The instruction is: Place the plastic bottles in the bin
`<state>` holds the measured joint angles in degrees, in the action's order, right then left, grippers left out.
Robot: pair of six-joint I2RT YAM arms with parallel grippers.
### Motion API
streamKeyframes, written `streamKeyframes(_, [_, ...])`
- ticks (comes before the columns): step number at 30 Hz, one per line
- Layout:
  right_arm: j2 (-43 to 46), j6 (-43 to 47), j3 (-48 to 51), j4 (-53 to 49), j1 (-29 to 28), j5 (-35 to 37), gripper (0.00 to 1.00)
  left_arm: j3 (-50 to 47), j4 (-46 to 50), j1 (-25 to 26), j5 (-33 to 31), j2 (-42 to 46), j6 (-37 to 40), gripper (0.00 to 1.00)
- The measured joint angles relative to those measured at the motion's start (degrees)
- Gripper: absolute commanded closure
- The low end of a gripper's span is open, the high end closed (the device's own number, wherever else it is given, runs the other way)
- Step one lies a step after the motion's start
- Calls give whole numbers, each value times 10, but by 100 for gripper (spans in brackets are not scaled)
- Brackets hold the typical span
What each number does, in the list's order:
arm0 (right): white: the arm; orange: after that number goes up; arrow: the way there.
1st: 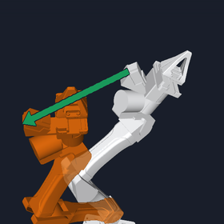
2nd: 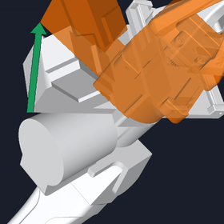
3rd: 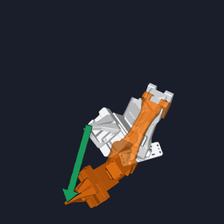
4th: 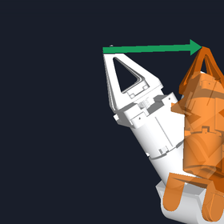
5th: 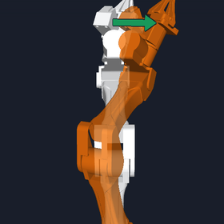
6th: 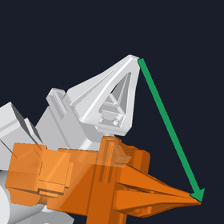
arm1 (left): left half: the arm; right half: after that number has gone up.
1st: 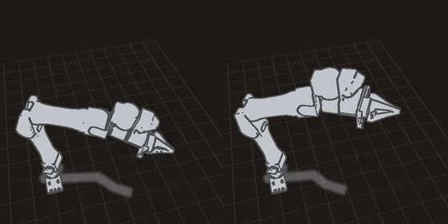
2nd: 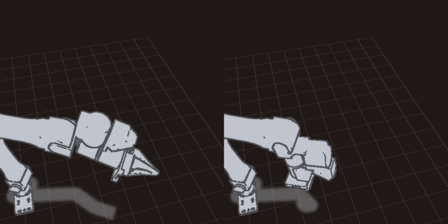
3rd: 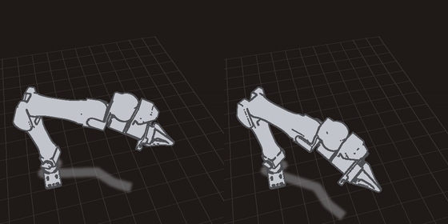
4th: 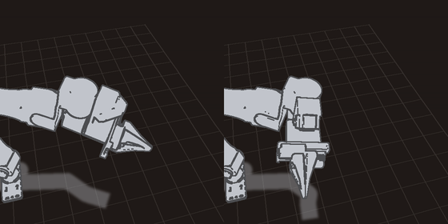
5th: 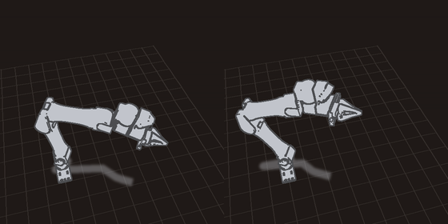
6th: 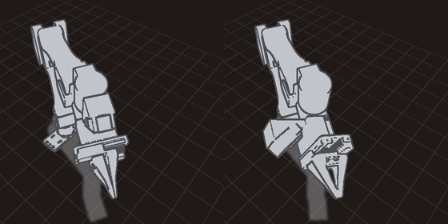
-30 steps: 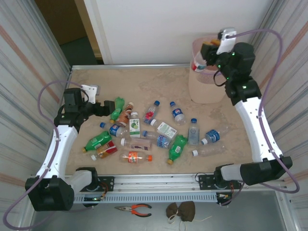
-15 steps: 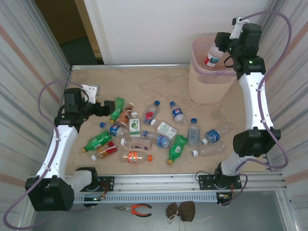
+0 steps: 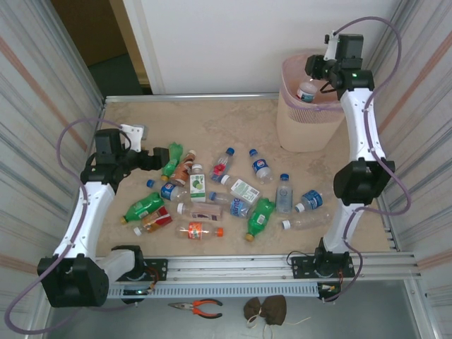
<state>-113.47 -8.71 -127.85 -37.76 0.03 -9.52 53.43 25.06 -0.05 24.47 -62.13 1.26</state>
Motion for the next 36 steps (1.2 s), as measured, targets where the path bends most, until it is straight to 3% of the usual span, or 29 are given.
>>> streamKeyframes(8, [-103,34,-65,-89,-3,-34,100,0,0,0,2,-5,-2,4])
streamKeyframes(23, [-204,80,-108,-197,-19,-58,97,0,1,23,6,-5,-2,4])
streamKeyframes(29, [-226,80,-108,-229,-29,-73,83,0,1,24,6,-5,-2,4])
streamKeyframes(36, [-232,79,-114,-237,-33,-86,49,0,3,24,6,-6,-2,4])
